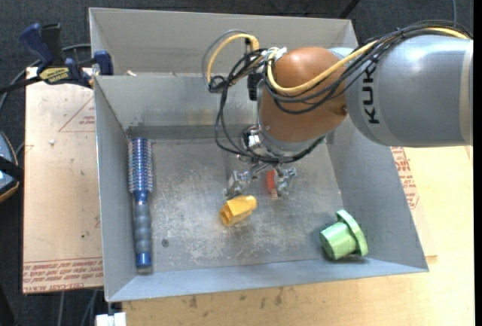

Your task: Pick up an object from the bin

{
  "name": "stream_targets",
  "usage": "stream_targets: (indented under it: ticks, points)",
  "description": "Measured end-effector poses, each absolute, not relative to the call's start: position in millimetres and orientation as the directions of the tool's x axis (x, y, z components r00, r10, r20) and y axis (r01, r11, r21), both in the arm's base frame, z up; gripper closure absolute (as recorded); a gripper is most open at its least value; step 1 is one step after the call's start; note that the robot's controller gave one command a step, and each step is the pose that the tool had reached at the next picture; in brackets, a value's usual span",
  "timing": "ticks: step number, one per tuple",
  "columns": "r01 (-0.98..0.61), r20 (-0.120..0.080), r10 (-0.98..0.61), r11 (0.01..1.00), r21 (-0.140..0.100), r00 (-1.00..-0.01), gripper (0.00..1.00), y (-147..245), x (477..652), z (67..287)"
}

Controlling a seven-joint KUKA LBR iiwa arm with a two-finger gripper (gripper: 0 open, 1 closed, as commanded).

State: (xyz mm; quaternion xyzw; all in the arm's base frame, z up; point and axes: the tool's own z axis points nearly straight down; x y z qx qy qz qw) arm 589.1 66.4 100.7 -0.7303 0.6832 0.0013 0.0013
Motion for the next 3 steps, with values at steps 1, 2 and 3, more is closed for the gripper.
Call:
stream_targets:
  ticks: [1,2,3]
  points:
    - [-0.99,-0.001,-0.99,-0.141,-0.005,0.141,0.0,22.6,640.1,90.8]
    - [-0.99,-0.004,-0.99,-0.144,-0.001,0.144,1.0,25.8,638.3,90.6]
    - [-0.995,-0.002,-0.995,-0.104,-0.011,0.104,1.0,32.8,644.7,213.6]
